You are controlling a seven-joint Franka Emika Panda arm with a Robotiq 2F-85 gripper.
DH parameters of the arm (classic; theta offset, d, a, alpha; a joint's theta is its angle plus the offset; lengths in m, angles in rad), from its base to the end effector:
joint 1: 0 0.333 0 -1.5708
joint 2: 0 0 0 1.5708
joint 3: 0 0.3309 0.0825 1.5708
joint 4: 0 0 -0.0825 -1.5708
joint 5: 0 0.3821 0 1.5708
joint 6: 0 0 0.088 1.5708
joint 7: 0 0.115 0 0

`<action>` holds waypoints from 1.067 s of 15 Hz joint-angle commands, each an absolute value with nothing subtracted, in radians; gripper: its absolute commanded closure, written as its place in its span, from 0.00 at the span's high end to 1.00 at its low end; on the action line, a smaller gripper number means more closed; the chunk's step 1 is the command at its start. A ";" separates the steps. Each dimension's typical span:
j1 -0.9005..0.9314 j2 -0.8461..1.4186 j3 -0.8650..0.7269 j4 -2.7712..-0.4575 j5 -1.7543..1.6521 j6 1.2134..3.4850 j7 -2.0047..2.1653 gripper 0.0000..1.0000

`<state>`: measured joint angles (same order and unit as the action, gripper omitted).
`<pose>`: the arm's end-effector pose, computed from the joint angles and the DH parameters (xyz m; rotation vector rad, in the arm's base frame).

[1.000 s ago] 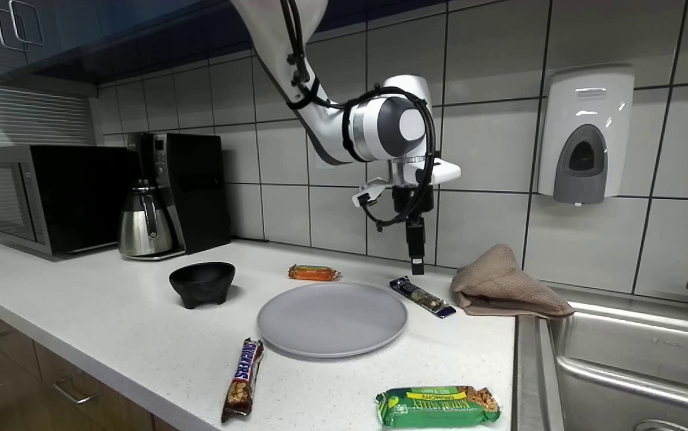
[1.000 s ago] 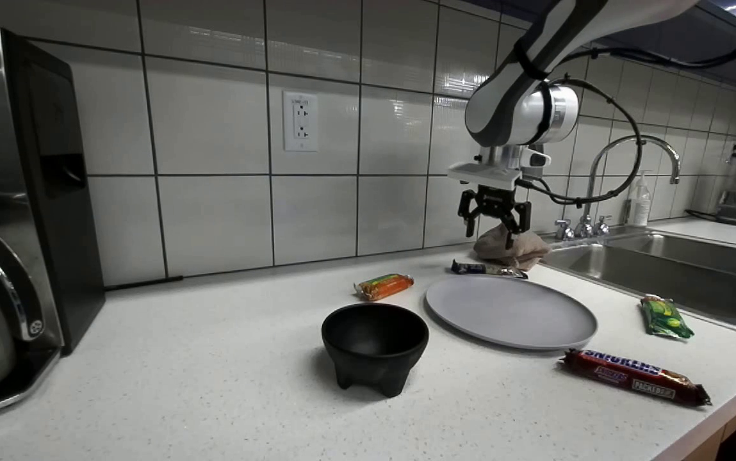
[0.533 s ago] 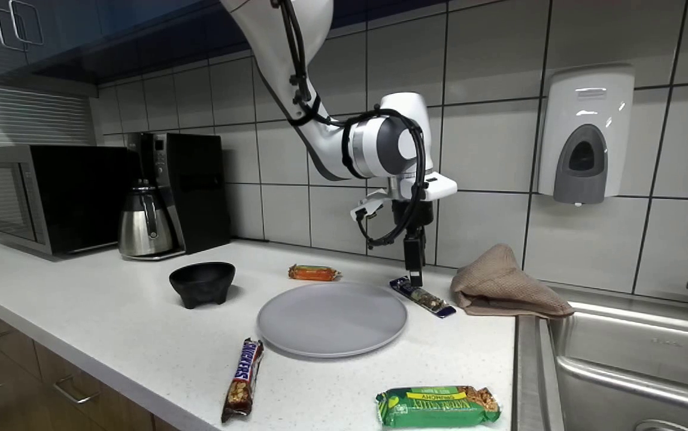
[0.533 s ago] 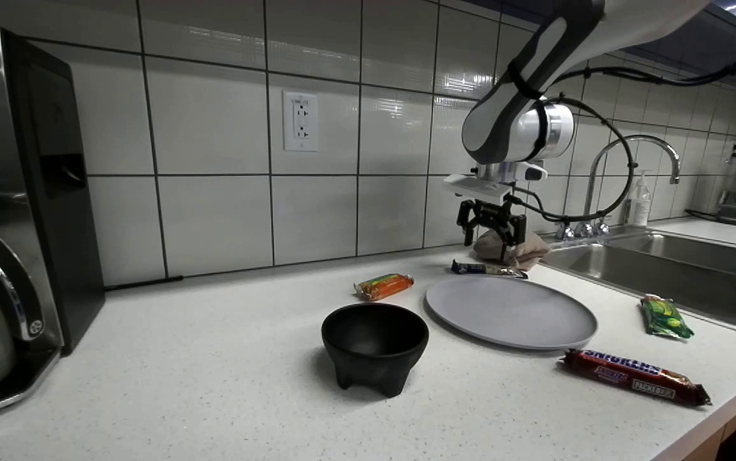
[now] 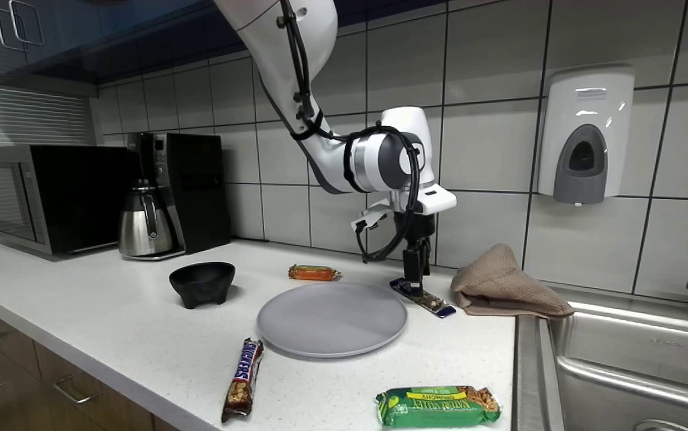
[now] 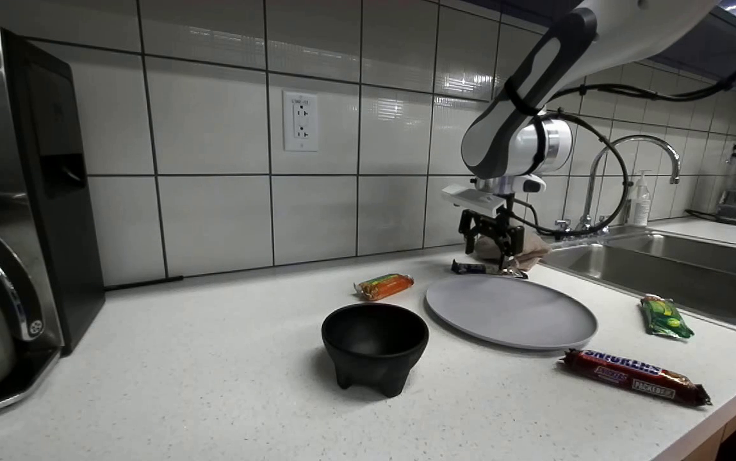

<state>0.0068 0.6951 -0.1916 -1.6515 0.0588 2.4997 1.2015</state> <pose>0.7025 -0.1123 0.2326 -2.4069 1.9802 -0.2875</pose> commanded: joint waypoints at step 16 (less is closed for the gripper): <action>0.016 0.743 -0.197 -1.609 0.074 2.513 1.260 0.43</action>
